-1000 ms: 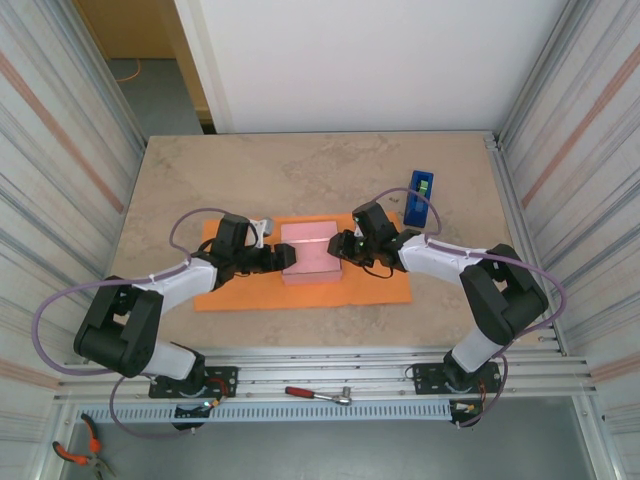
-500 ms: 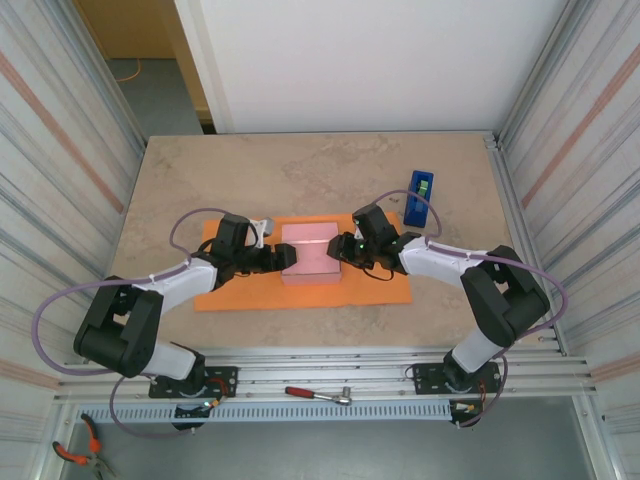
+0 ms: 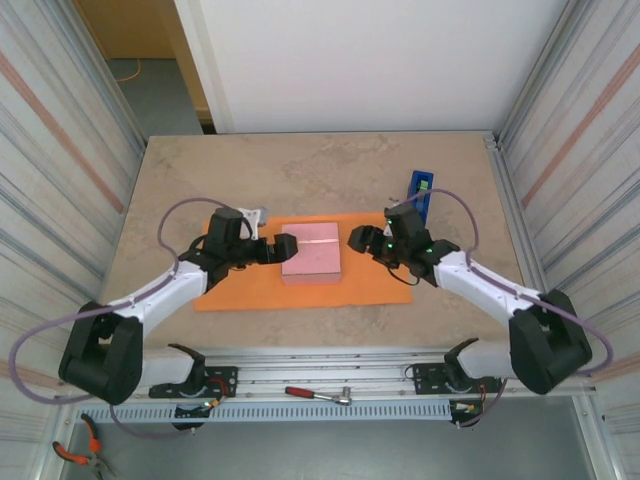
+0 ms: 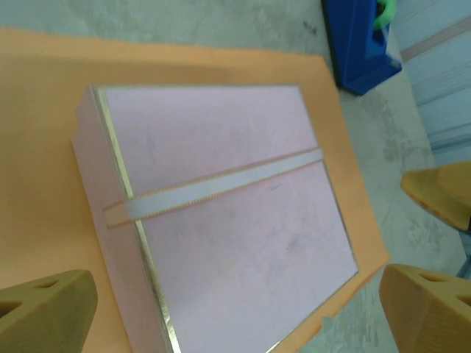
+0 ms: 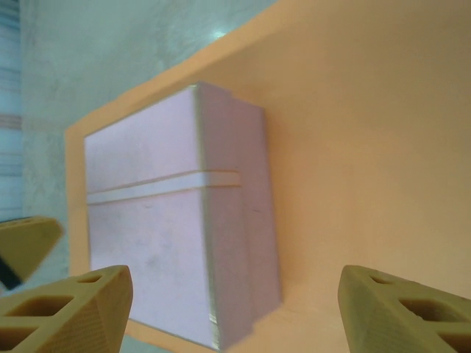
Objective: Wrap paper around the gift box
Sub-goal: Adjust the gift box with the wrapping paper, then first fold the wrapping paper around the gift box.
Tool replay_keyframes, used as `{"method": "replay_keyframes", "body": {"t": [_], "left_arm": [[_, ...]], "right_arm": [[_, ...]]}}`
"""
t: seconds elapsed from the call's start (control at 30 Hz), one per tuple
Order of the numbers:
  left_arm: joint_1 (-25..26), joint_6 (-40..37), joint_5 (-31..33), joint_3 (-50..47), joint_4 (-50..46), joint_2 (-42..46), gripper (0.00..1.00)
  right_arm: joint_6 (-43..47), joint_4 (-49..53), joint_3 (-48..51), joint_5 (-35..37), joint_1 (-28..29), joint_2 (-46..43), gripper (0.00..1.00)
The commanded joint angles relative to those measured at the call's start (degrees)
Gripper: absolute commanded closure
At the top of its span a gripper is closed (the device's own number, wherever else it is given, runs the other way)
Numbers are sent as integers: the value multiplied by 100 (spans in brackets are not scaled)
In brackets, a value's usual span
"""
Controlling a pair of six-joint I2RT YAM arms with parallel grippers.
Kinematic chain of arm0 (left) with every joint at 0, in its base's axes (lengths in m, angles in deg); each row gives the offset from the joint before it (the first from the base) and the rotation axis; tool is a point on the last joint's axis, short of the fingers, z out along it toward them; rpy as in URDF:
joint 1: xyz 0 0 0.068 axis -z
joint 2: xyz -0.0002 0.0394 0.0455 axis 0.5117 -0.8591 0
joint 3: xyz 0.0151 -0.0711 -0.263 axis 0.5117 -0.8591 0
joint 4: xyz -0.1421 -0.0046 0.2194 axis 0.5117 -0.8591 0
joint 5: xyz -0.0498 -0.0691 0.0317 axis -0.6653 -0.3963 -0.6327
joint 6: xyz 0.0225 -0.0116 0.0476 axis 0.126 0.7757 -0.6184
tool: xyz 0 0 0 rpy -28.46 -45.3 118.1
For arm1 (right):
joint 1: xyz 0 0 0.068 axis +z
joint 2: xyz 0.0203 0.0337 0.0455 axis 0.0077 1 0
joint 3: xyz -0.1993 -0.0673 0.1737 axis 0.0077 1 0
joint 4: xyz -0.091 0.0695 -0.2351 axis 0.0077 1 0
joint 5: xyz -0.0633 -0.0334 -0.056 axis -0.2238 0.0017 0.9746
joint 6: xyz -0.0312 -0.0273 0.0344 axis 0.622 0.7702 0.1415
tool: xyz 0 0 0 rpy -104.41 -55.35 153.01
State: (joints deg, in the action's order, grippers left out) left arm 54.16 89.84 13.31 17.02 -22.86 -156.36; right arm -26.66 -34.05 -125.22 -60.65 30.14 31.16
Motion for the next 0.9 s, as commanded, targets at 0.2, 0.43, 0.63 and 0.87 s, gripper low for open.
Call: {"method": "replay_keyframes", "body": {"t": [0.2,0.43,0.63,0.87], "left_arm": [[-26,-426,826,54,-342,793,1],[-52,-333,1061,-124,-219,937,1],[-58,-364,1061,-73,-295,922,1],[-58,-360,1052,-68,-297,915,1]], "right_arm": [[-32,1779,1073,723,-750,-1484,15],[-264,2325,1521,659,-1184,-1924,15],[-427,2069,1694,369,-1178,-1760,24],[-708,1856,1914,407,-848,-1838,37]]}}
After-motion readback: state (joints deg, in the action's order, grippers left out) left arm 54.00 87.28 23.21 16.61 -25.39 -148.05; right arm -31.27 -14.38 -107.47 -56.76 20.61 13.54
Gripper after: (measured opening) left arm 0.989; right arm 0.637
